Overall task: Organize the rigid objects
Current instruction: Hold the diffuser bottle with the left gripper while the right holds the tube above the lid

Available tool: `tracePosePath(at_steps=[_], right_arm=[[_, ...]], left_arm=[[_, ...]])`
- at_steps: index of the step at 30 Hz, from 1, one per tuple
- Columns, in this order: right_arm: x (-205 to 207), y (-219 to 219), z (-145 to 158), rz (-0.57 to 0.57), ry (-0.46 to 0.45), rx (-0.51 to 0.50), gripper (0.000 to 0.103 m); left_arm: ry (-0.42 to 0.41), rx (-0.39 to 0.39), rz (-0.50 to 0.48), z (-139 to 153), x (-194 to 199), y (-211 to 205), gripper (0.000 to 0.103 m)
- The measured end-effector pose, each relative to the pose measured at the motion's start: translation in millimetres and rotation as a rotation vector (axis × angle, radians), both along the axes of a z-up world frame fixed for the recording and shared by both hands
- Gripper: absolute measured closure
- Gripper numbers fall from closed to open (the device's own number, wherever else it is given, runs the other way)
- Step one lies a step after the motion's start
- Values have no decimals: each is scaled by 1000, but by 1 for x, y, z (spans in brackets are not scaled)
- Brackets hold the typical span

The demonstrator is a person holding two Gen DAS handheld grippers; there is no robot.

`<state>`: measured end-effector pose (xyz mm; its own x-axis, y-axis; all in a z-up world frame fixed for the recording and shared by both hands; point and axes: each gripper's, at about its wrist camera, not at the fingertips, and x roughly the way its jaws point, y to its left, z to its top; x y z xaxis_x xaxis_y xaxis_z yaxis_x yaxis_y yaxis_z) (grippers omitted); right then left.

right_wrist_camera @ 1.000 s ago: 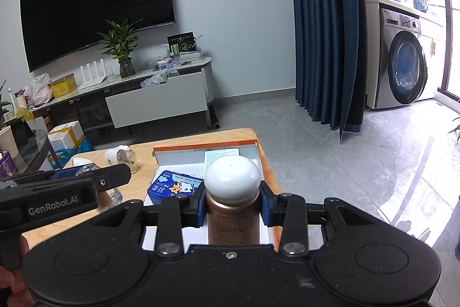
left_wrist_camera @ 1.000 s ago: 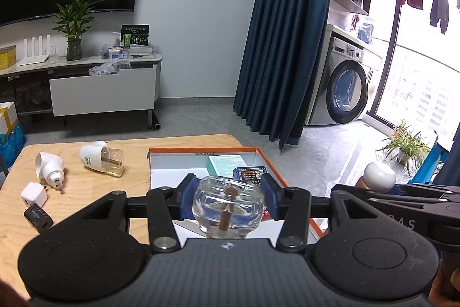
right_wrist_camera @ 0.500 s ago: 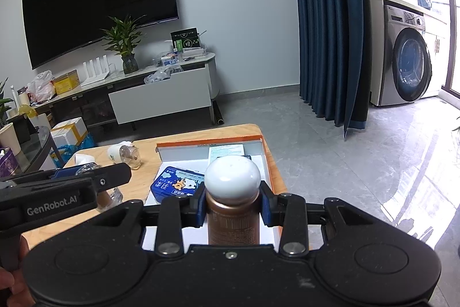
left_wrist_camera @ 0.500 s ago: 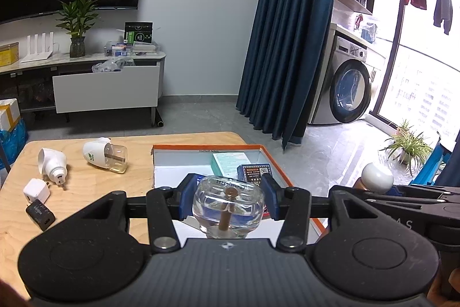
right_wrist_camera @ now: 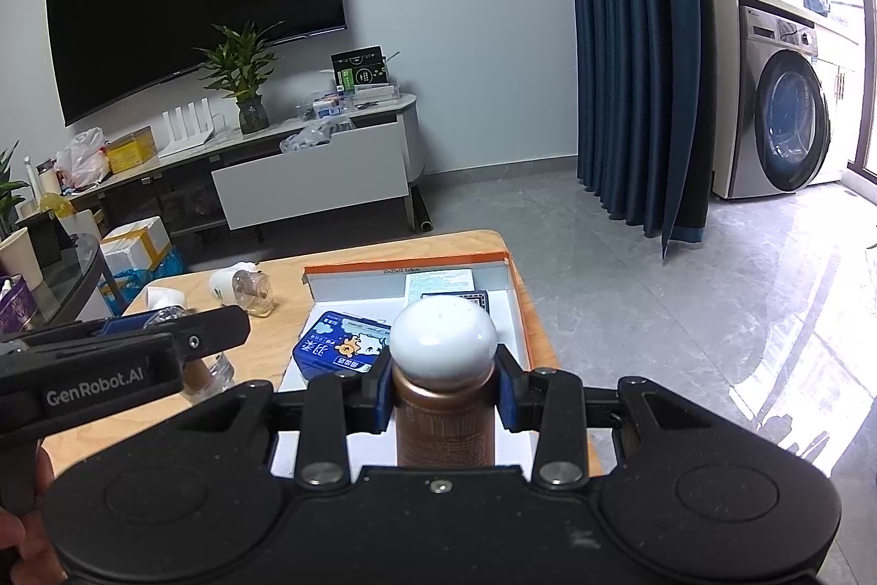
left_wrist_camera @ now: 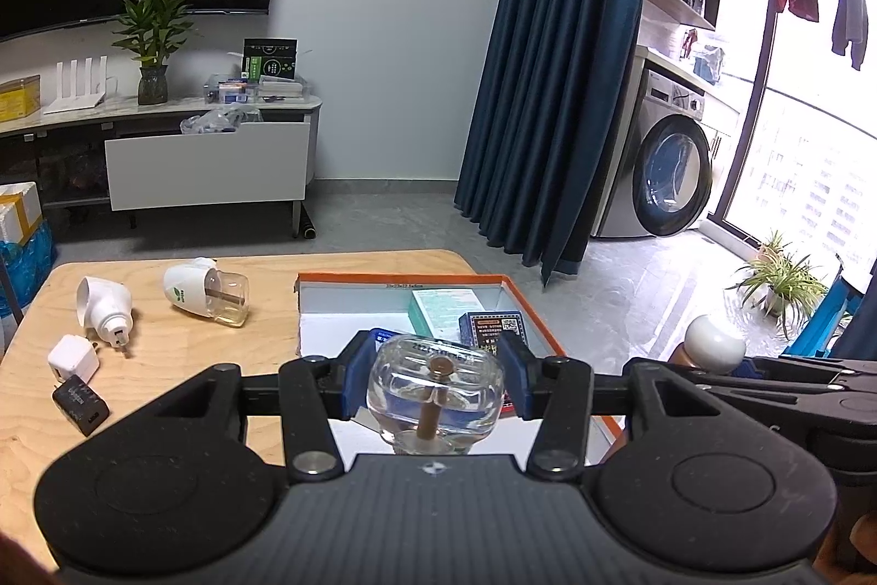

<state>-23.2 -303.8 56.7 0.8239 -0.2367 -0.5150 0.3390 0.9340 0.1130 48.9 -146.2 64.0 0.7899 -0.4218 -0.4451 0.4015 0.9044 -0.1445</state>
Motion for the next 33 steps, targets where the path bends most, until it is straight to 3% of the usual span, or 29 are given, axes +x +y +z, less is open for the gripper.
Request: tracePosePath(at_steps=[33], right_arm=[[9,6,-10,47,54,-6,59]], left_arm=[[34,9,13,-8,-3,4,54]])
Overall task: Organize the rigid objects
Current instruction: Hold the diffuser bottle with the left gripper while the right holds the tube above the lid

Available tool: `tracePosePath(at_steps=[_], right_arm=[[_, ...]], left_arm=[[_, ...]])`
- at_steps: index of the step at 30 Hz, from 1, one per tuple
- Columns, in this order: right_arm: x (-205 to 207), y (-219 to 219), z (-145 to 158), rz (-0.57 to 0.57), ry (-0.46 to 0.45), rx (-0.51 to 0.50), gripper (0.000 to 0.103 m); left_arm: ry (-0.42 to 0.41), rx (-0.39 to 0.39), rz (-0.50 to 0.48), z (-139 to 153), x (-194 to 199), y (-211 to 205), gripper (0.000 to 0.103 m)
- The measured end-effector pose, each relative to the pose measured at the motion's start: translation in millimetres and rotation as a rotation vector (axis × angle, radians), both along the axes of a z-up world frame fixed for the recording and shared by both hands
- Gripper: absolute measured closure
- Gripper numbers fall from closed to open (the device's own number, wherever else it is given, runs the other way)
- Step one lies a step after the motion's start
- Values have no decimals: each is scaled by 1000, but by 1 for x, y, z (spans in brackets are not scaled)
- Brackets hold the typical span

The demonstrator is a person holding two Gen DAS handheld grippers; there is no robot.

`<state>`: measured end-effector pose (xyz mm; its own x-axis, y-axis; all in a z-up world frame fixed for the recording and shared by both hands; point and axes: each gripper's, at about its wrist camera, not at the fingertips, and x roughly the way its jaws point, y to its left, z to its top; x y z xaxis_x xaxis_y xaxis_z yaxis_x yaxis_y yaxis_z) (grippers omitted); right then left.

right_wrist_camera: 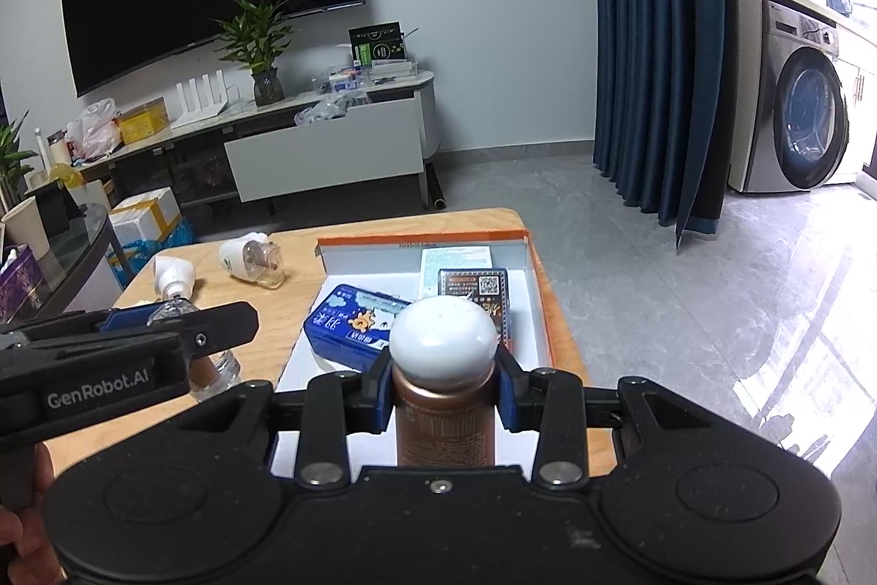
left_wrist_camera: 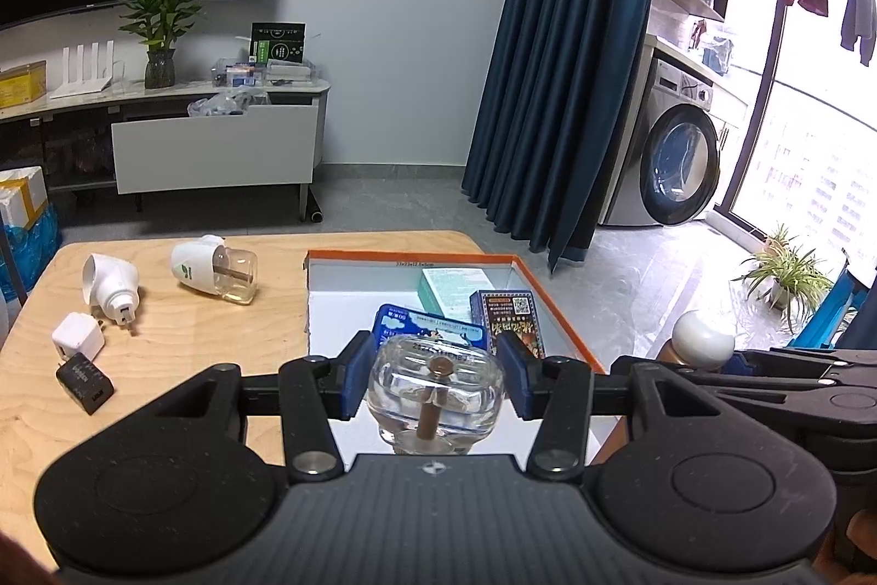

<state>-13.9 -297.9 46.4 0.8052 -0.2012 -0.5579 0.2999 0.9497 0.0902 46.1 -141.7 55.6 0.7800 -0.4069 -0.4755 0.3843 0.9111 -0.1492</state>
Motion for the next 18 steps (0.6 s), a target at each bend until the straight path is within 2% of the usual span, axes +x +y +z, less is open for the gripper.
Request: tracePosePath(at_steps=[18], right_arm=[[7,5,-7,28,24,5,59]], left_arm=[[22,2,20,-3,-1,3,54]])
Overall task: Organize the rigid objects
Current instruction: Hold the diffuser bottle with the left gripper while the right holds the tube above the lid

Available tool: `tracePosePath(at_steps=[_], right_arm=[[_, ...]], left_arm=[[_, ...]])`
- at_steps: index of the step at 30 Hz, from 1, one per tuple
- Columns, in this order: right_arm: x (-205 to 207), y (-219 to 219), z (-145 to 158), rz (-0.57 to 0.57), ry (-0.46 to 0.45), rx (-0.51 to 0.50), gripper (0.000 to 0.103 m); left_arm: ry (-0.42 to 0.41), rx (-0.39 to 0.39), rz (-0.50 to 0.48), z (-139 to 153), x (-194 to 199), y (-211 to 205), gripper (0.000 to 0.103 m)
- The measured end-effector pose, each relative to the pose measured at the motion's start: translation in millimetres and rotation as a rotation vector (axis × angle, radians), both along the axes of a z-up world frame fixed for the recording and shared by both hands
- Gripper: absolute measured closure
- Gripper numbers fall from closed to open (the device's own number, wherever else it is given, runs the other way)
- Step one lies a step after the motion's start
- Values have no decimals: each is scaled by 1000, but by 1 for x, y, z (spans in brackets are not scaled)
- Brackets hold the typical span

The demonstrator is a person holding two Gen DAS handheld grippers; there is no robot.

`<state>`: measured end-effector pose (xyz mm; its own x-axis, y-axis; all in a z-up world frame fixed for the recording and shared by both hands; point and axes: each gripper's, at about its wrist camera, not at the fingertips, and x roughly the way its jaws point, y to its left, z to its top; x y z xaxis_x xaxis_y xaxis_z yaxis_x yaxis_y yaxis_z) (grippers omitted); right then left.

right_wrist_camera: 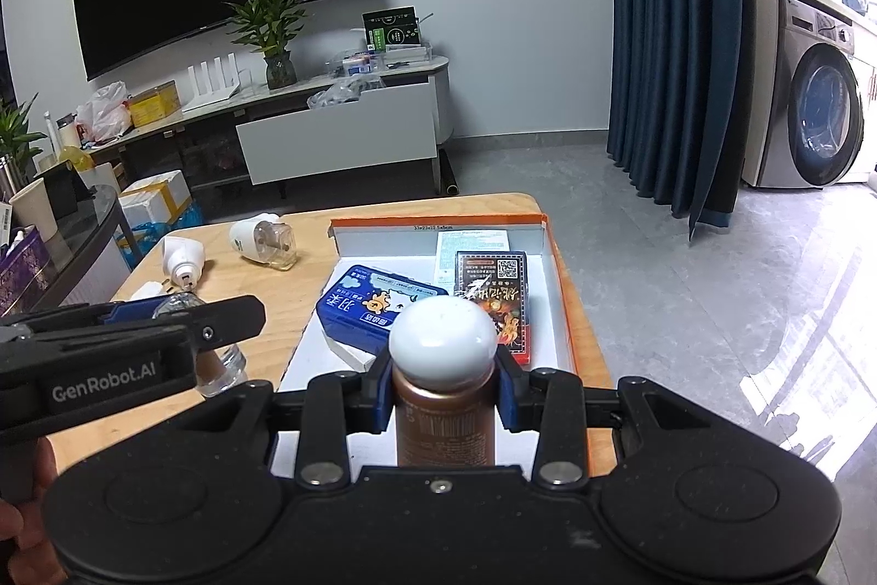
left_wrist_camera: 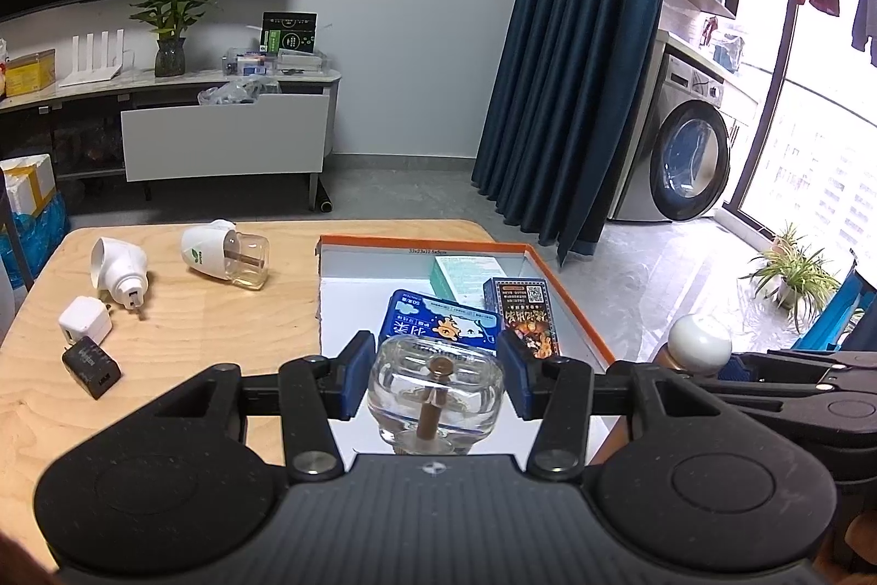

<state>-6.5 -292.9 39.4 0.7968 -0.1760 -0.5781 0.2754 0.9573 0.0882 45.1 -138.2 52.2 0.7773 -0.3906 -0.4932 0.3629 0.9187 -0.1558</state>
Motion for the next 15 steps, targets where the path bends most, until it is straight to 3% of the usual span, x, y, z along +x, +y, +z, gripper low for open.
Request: tracePosePath(at_steps=[15], right_arm=[[0,-3,-5,-3,10,6,59]], left_arm=[[16,7,-2,-4,2,-1,54]])
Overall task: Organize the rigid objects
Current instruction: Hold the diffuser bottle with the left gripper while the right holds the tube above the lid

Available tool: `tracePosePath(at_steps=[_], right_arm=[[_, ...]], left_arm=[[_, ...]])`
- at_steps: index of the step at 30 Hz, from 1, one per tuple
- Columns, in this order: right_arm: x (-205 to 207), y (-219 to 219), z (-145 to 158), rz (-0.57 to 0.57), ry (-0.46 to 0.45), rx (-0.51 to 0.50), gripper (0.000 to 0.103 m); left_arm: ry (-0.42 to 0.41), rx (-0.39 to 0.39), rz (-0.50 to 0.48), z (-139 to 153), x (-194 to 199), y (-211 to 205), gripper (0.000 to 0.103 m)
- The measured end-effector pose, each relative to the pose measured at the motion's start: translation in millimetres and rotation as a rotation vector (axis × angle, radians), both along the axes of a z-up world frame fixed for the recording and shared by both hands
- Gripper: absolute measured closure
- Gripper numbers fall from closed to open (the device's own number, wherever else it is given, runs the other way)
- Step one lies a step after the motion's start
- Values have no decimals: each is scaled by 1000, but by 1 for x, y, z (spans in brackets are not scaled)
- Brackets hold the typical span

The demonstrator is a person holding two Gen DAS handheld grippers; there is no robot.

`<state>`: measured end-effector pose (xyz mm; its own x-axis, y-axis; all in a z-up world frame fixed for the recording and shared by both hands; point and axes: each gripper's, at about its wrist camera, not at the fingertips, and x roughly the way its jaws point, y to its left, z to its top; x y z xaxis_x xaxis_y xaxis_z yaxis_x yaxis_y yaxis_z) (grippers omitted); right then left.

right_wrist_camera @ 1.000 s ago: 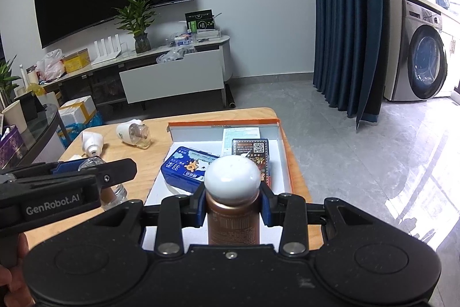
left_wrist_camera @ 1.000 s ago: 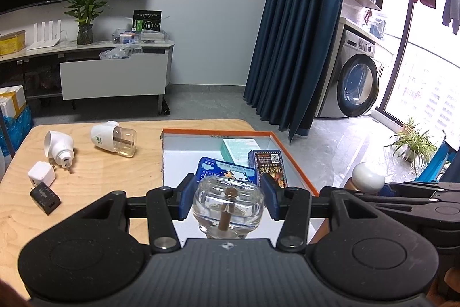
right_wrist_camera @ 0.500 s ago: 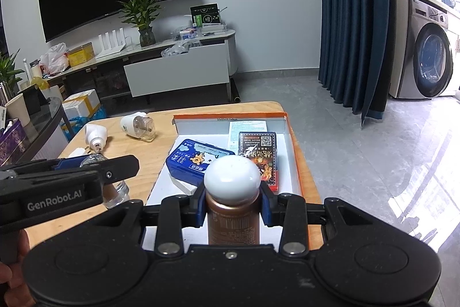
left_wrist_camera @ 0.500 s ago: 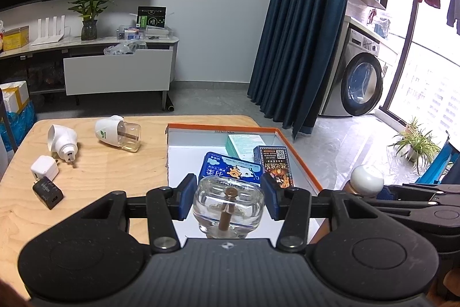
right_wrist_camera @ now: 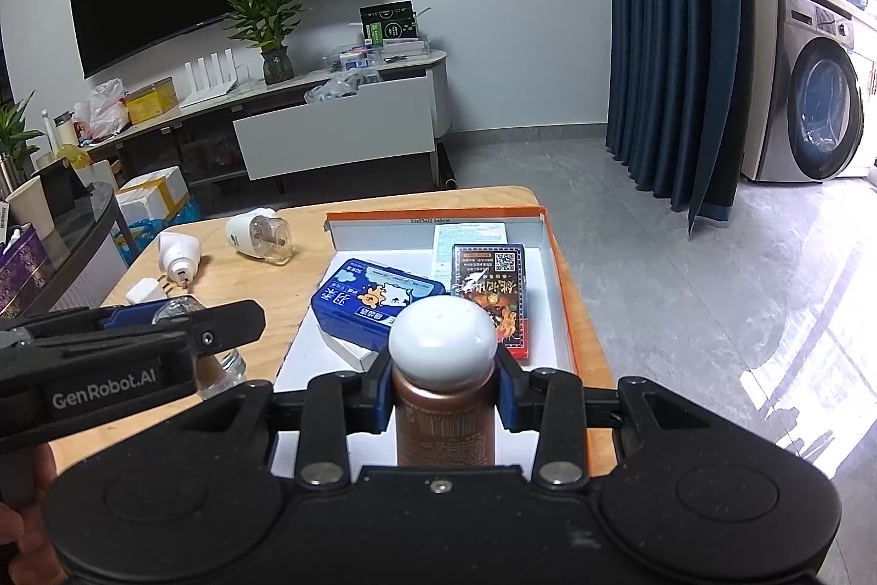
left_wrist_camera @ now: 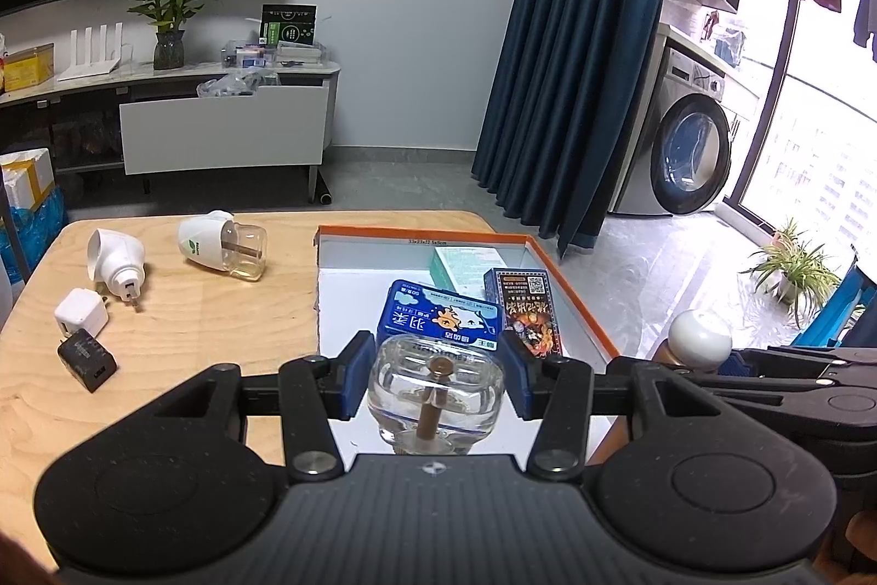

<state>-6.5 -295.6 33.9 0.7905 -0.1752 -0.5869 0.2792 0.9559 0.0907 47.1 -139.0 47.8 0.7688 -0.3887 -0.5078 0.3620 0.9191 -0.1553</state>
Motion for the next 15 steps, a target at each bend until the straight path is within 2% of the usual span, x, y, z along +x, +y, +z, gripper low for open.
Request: tracePosePath(at_steps=[15], right_arm=[[2,-4,-7,-6,15,7,58]], left_arm=[[16,15,8,-4,4,-3,54]])
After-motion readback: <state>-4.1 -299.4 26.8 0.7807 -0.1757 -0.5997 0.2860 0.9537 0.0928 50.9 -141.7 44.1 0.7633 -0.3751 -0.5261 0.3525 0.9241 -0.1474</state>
